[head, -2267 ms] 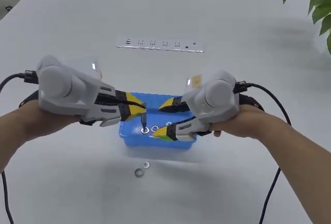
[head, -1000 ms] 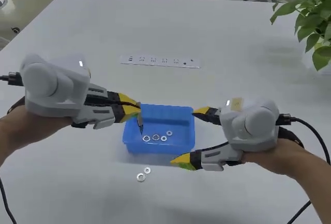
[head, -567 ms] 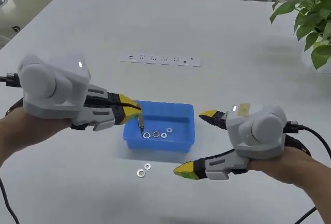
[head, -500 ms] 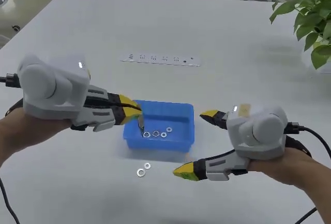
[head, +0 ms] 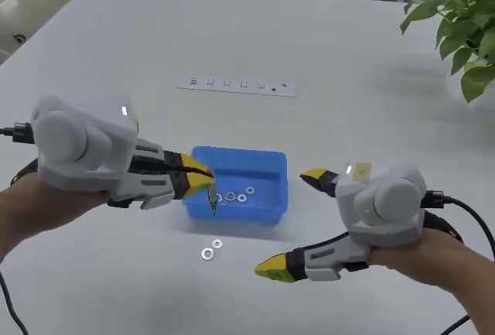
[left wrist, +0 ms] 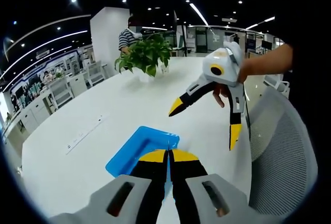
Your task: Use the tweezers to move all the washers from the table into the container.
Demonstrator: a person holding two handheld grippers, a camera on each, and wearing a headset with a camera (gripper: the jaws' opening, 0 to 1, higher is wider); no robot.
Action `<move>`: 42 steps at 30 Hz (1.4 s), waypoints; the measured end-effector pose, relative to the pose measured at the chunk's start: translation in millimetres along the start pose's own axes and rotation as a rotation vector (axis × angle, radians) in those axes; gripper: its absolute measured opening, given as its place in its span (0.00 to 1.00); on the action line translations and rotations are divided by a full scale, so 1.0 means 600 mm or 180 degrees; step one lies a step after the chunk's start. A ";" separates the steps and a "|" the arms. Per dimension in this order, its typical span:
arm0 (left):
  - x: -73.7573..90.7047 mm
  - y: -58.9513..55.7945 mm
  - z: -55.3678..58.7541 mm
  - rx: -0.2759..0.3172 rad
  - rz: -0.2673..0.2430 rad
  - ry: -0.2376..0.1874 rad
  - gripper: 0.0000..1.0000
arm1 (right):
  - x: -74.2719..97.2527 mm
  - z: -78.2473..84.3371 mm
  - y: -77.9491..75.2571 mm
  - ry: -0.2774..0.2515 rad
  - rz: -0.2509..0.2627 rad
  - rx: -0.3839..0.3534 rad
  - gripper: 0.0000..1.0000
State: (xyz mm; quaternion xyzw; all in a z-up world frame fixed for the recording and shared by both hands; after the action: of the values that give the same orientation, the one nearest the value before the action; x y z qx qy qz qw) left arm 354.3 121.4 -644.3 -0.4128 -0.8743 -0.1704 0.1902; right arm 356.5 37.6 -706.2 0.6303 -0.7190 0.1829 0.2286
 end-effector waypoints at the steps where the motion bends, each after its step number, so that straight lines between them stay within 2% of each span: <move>1: -0.001 -0.001 0.002 -0.0004 -0.0002 0.0003 0.05 | 0.000 0.000 0.000 0.0002 0.0002 0.0000 1.00; 8: -0.009 -0.012 0.015 0.0025 0.0038 0.0024 0.05 | 0.001 0.003 0.006 -0.0006 -0.0019 0.0020 1.00; 23: -0.031 -0.042 0.055 0.0103 0.0172 0.0147 0.05 | -0.002 0.013 0.018 0.0034 -0.0065 0.0022 0.98; 42: -0.038 -0.043 0.069 0.0088 0.0200 0.0153 0.05 | -0.007 0.017 0.024 0.0069 -0.0112 0.0022 0.96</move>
State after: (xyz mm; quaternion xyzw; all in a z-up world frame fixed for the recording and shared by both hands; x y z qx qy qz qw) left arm 339.3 109.8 -694.8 -0.4333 -0.8583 -0.1621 0.2221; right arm 341.6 37.0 -716.7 0.6417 -0.7046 0.1881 0.2374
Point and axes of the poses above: the centre of the closed fingertips' face, and the gripper's own axes: x roughly backward along the fingers, y roughly to its left, z roughly out of its underside, the point moved 1 cm from there along x, roughly backward along the fingers, and after that the axes turned 6 degrees about -z, right-handed, at the moved point
